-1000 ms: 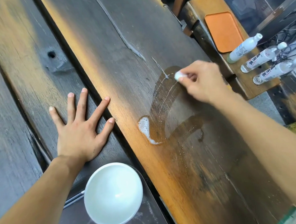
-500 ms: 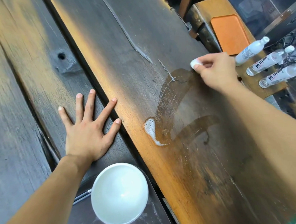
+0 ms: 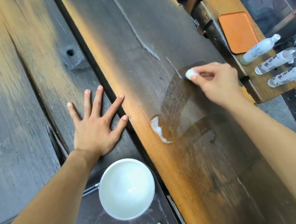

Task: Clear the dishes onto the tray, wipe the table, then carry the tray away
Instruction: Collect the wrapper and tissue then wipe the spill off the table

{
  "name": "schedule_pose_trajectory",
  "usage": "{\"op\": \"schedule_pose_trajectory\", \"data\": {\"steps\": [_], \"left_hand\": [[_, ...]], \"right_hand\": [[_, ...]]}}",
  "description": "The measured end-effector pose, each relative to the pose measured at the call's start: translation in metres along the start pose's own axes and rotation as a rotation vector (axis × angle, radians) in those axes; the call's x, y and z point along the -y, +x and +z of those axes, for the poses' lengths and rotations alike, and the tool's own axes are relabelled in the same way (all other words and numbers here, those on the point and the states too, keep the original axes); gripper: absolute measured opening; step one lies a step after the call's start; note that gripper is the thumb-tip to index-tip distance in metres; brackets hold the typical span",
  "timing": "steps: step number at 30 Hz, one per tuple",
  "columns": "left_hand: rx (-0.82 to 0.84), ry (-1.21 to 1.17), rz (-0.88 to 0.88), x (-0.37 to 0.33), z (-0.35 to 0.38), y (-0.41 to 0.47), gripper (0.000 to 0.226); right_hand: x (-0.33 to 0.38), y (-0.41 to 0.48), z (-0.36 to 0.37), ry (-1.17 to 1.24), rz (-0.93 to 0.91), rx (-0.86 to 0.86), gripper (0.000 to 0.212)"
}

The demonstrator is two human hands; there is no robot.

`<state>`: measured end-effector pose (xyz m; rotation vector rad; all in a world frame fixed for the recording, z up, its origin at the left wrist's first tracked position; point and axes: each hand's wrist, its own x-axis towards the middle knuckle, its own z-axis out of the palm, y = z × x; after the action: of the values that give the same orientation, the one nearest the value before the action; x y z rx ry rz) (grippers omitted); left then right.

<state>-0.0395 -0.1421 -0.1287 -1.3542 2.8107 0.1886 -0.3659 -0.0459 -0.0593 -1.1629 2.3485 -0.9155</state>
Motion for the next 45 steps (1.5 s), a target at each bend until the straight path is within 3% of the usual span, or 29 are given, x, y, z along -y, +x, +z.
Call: {"op": "schedule_pose_trajectory", "data": {"steps": [2, 4, 6, 12, 14, 16, 17, 19, 24, 27, 30, 34, 40, 45], "left_hand": [[-0.003, 0.002, -0.005, 0.001, 0.000, 0.000, 0.061], [-0.002, 0.002, -0.004, 0.001, 0.000, 0.000, 0.061], [-0.001, 0.000, -0.007, 0.002, 0.000, 0.000, 0.061], [-0.002, -0.016, -0.013, 0.000, -0.001, -0.001, 0.062], [-0.002, -0.014, -0.012, 0.000, -0.001, -0.001, 0.062], [-0.003, -0.013, -0.011, 0.000, 0.000, -0.001, 0.062], [0.000, -0.014, -0.010, 0.000, 0.000, -0.001, 0.062], [0.006, -0.011, -0.014, 0.000, -0.001, 0.000, 0.062], [-0.007, -0.010, -0.017, 0.000, -0.001, -0.002, 0.062], [-0.012, -0.006, -0.018, 0.001, 0.000, -0.002, 0.061], [-0.008, 0.002, -0.016, 0.000, 0.000, -0.002, 0.061], [0.004, 0.005, -0.021, 0.000, -0.002, -0.002, 0.062], [0.019, -0.001, -0.028, -0.002, -0.005, -0.002, 0.062], [0.028, 0.007, -0.029, -0.002, -0.006, -0.003, 0.063]], "right_hand": [[0.000, 0.010, 0.009, -0.109, -0.024, 0.024, 0.005], [0.009, -0.001, 0.026, -0.168, -0.171, 0.137, 0.007], [0.025, -0.022, 0.038, -0.157, -0.322, 0.284, 0.011], [0.035, -0.074, 0.031, -0.154, -0.529, 0.770, 0.019], [0.028, -0.089, 0.018, -0.203, -0.526, 0.943, 0.016], [0.019, -0.097, -0.001, -0.172, -0.395, 1.050, 0.014], [0.016, -0.094, -0.010, -0.073, -0.279, 1.037, 0.013], [0.011, -0.074, -0.023, 0.130, -0.109, 0.830, 0.016], [0.002, -0.002, -0.011, 0.156, 0.024, 0.202, 0.012], [-0.007, 0.035, -0.002, 0.224, 0.178, 0.000, 0.015], [-0.011, 0.048, 0.002, 0.168, 0.259, 0.003, 0.019], [-0.002, 0.046, 0.009, 0.068, 0.185, 0.050, 0.007], [0.017, 0.031, 0.024, -0.042, 0.053, 0.173, 0.015], [0.034, -0.026, 0.044, -0.162, -0.133, 0.437, 0.013]]}}
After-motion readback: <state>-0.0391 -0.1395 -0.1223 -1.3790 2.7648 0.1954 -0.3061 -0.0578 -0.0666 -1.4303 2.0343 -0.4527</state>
